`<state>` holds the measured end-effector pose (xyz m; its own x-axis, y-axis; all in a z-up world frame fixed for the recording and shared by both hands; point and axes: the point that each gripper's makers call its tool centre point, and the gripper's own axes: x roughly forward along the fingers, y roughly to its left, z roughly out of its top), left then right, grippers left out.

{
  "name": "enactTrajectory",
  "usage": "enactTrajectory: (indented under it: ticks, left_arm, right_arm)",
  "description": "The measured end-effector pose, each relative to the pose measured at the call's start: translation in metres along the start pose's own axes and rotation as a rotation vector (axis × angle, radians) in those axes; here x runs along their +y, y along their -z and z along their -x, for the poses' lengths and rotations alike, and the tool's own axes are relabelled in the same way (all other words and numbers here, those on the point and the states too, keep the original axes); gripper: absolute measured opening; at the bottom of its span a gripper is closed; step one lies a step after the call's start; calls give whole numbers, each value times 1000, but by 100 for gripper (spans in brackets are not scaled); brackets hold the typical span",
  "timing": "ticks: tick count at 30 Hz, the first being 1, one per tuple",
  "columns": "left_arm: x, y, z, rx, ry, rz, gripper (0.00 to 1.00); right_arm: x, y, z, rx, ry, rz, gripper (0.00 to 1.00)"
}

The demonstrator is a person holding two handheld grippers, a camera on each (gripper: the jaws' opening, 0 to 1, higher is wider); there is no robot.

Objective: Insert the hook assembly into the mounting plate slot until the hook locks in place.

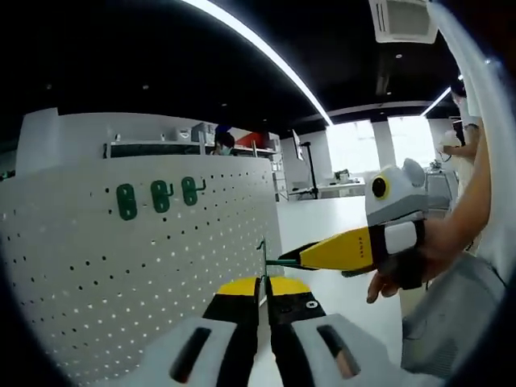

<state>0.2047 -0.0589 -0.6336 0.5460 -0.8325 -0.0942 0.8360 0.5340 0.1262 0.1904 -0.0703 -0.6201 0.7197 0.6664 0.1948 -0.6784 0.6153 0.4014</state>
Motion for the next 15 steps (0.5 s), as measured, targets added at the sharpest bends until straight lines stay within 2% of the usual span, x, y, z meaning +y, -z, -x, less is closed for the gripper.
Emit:
enactTrajectory:
  ticks: [15]
  left_arm:
    - [-1,0,1,-4,0,5,3]
  right_arm:
    - [-1,-1,-10,-8,9,-4,7]
